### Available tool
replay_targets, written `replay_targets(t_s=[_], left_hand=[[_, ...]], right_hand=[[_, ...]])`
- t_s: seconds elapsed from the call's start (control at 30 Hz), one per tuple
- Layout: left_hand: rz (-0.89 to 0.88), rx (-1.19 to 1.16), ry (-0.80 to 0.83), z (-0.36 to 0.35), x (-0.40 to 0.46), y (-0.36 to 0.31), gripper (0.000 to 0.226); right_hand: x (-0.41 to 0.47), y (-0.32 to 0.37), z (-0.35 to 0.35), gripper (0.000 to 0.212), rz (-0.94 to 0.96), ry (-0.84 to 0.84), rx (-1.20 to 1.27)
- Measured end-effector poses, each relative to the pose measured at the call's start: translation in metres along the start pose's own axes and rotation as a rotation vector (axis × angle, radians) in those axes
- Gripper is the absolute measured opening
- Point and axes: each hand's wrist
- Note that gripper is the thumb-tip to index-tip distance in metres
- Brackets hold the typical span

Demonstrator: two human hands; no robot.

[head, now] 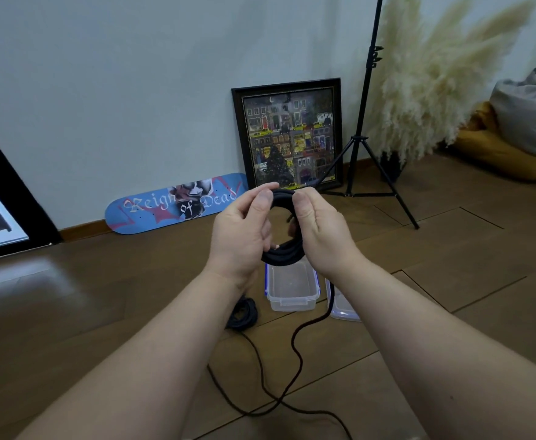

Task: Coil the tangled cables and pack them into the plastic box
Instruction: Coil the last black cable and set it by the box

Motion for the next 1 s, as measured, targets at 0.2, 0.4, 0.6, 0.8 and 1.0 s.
replay_targets(t_s=[0.2,0.4,0.6,0.8,1.0], left_hand=[[-0.01,-0.152,-0.362,0.025,0.024,-0.004,0.019],[-0.016,-0.181,-0.609,0.05,0.035,-0.001,0.016],[-0.027,-0.158,-0.704,0.055,0.039,-0.002,0.021],[-0.036,-0.141,-0.82,0.068,0.041,0.0,0.018],[-0.116,0.13,-0.679,0.066,0.041,0.016,0.016]], right_hand=[[-0.003,-0.016,0.028,0.018,-0.34,0.296,-0.02],[-0.002,-0.024,0.048,0.016,-0.411,0.082,0.124],[-0.006,-0.022,0.039,0.017,-0.382,-0.033,-0.069],[-0.003,-0.008,0.041,0.02,-0.313,0.035,0.063],[-0.007,0.021,0.02,0.026,0.031,0.671,-0.625]])
Point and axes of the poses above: each hand's wrist, its own x-axis towards the middle knuckle, its own z-axis out of the back of the hand, y = z × x, and after that the axes turned 6 degrees about z, right-handed
